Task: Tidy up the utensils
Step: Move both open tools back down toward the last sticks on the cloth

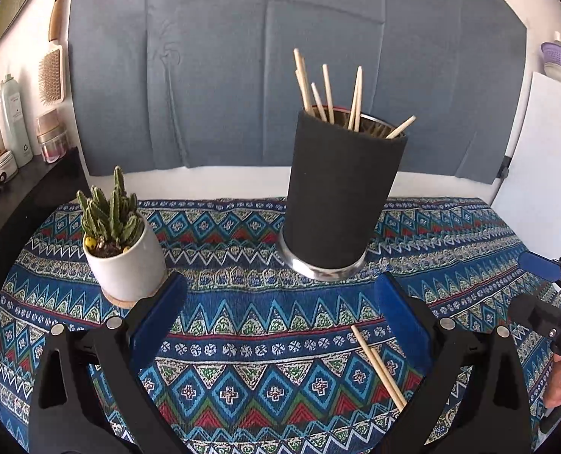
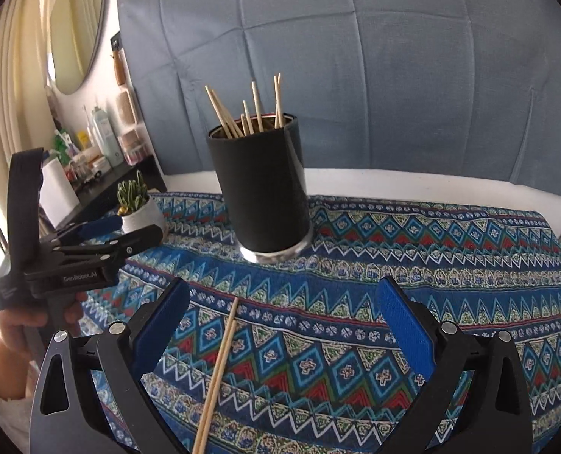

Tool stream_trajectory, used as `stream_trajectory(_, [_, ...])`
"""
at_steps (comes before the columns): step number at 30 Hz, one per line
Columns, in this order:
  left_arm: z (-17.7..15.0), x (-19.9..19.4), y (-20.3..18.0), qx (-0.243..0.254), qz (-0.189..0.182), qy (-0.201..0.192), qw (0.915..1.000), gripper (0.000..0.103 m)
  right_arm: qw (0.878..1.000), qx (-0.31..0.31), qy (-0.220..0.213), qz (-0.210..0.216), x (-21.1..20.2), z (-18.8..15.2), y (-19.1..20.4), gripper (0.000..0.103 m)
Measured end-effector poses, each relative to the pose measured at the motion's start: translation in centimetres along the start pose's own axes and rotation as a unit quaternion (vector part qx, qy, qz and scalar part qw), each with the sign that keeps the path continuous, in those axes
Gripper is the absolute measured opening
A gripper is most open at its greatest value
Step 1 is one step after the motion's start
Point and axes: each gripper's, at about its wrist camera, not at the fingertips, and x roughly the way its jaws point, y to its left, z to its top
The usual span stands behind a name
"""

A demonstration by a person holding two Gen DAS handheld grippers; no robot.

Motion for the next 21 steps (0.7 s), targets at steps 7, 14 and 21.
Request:
stream_trajectory(7, [-1.6,3.0,0.0,-0.010,0.022,0.087,0.9959,0.097,0.997,0.013,0.078,-0.004,1.1,-2.1,-0.1,0.095])
stream_trajectory(14, [-2.6,4.4,-1.1,-0.009,0.012,0.139,0.9903,0.097,0.985,0.011,0.170,-0.005,3.6,-4.0,0.5,0.095])
stream_trajectory(21, [-3.5,5.3,-2.8,0.013,0.007,0.167,0.9859,0.097,0.975,-0.022,0.219,-0.008,5.8,-6.4,2.0,0.095])
